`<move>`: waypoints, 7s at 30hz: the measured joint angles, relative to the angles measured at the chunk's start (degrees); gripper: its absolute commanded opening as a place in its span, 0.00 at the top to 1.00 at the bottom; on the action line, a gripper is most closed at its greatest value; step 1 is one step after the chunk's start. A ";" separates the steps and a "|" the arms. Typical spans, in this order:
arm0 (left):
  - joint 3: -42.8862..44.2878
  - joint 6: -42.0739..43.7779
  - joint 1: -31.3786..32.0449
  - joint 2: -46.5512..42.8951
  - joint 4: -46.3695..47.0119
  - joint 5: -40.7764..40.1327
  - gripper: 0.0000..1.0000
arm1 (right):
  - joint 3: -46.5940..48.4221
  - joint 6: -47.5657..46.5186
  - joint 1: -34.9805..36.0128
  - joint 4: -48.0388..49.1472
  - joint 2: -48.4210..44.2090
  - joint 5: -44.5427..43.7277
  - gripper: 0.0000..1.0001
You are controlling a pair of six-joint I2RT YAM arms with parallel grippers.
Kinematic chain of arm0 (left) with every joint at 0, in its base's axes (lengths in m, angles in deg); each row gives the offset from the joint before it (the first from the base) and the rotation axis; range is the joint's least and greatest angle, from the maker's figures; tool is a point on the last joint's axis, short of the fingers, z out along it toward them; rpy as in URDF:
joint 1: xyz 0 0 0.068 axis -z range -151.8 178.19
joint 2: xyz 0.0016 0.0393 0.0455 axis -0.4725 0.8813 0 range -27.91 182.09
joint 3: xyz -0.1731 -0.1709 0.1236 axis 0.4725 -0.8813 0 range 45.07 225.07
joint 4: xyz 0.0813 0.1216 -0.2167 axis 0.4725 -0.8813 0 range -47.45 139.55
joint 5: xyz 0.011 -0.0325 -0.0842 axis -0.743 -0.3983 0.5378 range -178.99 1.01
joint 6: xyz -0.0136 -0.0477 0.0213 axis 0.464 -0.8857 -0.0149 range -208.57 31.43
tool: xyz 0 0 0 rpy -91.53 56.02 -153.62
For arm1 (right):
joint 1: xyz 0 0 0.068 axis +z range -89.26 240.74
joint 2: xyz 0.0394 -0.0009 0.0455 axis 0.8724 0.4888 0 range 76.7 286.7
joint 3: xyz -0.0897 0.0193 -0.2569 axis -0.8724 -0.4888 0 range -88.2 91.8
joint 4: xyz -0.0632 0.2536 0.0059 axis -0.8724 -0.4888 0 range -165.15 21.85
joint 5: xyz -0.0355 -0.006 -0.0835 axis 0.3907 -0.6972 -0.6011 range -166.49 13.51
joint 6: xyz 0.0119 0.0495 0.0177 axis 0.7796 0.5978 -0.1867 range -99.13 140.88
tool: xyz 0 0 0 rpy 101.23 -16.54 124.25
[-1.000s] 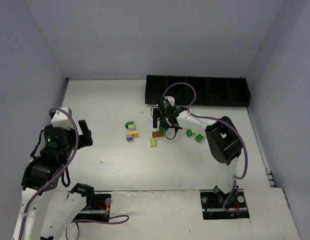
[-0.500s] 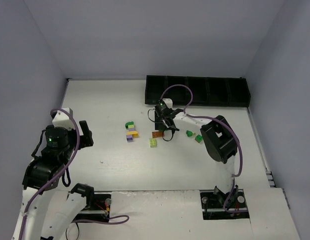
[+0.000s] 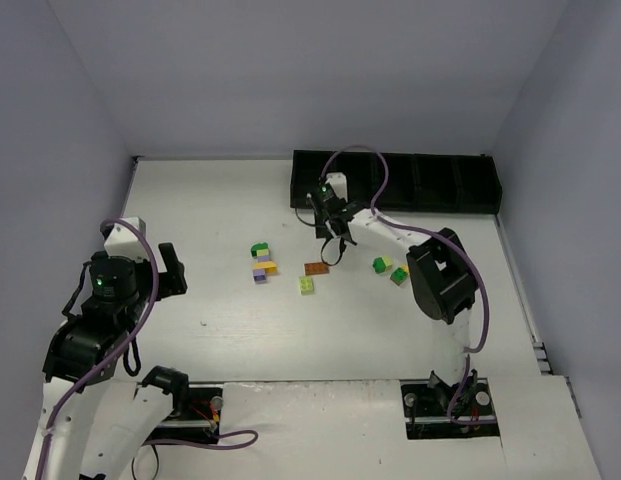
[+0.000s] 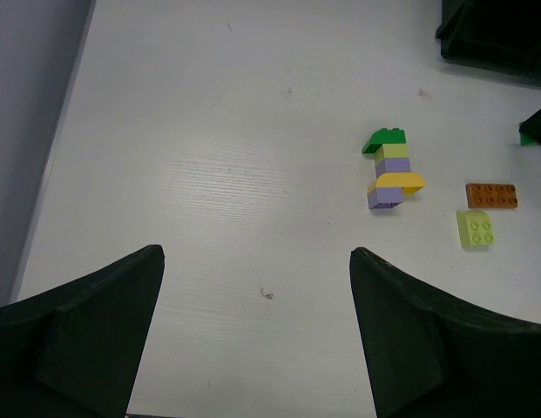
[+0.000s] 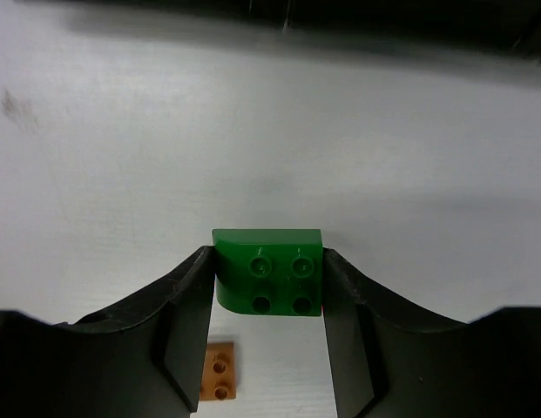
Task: Sort the legos into containers by color
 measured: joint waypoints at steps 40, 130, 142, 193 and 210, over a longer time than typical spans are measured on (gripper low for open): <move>-3.74 -6.73 0.00 2.16 2.64 7.52 0.19 | 16.13 -19.04 -14.47 9.22 3.91 12.92 0.26; -9.53 -12.63 0.02 5.77 5.11 10.01 0.19 | 19.87 -22.51 -29.44 11.17 9.49 18.29 0.35; -9.51 -10.14 0.04 5.49 5.84 9.64 0.19 | -3.61 -38.56 -22.47 10.93 -12.24 36.72 0.27; -9.51 -9.38 0.04 2.69 5.64 11.34 0.19 | -11.98 -43.95 -10.47 5.09 -7.98 35.98 1.00; -9.51 -9.40 0.33 2.67 6.71 13.68 0.19 | -7.61 -36.02 -50.64 15.10 -18.03 28.13 1.00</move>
